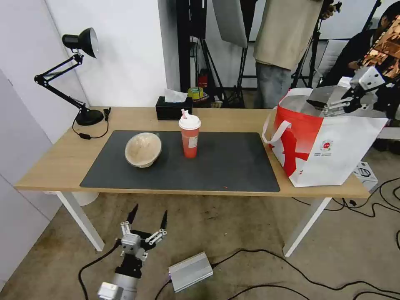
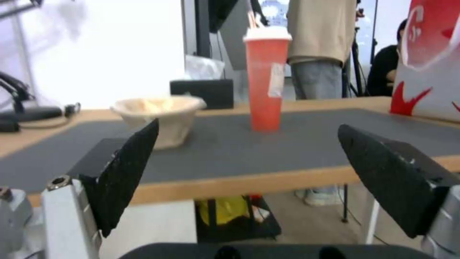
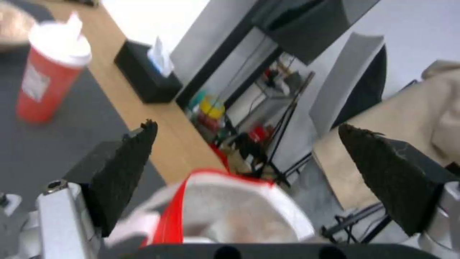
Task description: Pick up the trash from the table and place it into the takeout bag.
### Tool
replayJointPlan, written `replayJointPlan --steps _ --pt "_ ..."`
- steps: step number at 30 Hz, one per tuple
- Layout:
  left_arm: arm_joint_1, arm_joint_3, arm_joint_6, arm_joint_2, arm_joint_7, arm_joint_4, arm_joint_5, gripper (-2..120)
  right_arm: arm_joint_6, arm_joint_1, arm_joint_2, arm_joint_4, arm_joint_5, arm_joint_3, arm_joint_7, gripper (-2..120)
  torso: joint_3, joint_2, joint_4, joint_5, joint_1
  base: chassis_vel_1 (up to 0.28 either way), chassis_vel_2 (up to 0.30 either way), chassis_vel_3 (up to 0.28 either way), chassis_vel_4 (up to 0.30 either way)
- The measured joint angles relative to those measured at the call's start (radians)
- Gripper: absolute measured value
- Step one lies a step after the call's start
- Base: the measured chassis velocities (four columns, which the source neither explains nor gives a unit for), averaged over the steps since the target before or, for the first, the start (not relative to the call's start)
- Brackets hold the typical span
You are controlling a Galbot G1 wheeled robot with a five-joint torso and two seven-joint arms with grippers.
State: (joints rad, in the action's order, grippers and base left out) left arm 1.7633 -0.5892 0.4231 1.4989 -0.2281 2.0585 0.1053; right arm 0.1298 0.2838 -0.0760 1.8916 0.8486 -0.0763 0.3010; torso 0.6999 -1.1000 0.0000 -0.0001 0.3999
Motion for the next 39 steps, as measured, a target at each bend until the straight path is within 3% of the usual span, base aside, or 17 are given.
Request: replayJointPlan --steps 14,23,26,27,31,39 --pt "0.028 -0.091 -0.047 0.028 -0.007 0.135 0.014 100 0.015 0.016 -0.069 0.109 0.105 0.115 -0.106 99 0.000 0.000 0.0000 0.0000 0.000 0.000 0.000 0.000 0.000" --pt "0.029 -0.145 -0.071 0.071 -0.006 0.169 0.018 100 0.007 0.085 -0.191 0.163 0.101 0.154 -0.175 100 0.000 0.000 0.0004 0.0001 0.000 0.000 0.000 0.000 0.000" --pt "0.025 -0.149 -0.083 0.077 -0.004 0.175 0.015 100 -0.004 0.225 -0.247 0.201 0.085 0.277 -0.216 100 0.000 0.000 0.0000 0.0000 0.000 0.000 0.000 0.000 0.000" --pt "0.025 -0.149 -0.083 0.077 -0.004 0.175 0.015 100 -0.004 0.225 -0.247 0.201 0.085 0.277 -0.216 100 0.000 0.000 0.0000 0.0000 0.000 0.000 0.000 0.000 0.000" --pt "0.008 -0.160 -0.107 0.080 0.002 0.189 0.014 100 -0.027 0.514 -0.372 0.265 0.008 0.490 -0.261 100 0.000 0.000 0.0001 0.0002 0.000 0.000 0.000 0.000 0.000" --pt "-0.008 -0.163 -0.132 0.076 0.005 0.204 0.010 100 -0.099 0.810 -0.521 0.310 -0.130 0.690 -0.237 100 0.000 0.000 -0.0001 0.0001 0.000 0.000 0.000 0.000 0.000"
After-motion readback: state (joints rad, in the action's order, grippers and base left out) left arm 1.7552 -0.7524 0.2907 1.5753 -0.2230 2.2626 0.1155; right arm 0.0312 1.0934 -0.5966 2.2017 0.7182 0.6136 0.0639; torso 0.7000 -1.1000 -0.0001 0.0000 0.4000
